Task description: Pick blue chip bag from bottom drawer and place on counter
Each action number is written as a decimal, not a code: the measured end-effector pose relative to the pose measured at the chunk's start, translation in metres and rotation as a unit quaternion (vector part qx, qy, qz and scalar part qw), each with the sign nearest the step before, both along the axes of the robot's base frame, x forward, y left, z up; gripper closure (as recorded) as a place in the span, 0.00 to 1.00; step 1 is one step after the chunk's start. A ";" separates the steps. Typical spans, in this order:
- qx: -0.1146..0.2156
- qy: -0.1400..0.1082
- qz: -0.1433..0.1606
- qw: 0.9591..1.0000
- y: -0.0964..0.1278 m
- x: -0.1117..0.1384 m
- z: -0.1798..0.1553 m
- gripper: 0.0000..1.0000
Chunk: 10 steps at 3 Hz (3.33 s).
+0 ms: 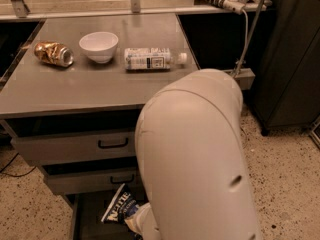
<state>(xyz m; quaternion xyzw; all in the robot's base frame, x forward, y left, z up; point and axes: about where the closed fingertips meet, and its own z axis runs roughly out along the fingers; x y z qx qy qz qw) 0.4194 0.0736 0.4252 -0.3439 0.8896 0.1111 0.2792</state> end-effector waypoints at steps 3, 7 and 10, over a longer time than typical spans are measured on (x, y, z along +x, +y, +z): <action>-0.021 -0.064 -0.022 0.997 -0.024 0.012 0.106 1.00; -0.027 -0.134 -0.024 0.990 -0.048 0.000 0.188 1.00; -0.043 -0.186 -0.019 0.981 -0.062 -0.008 0.234 1.00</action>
Offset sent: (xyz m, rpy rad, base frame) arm 0.0037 -0.0211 0.1828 -0.0822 -0.2235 0.0179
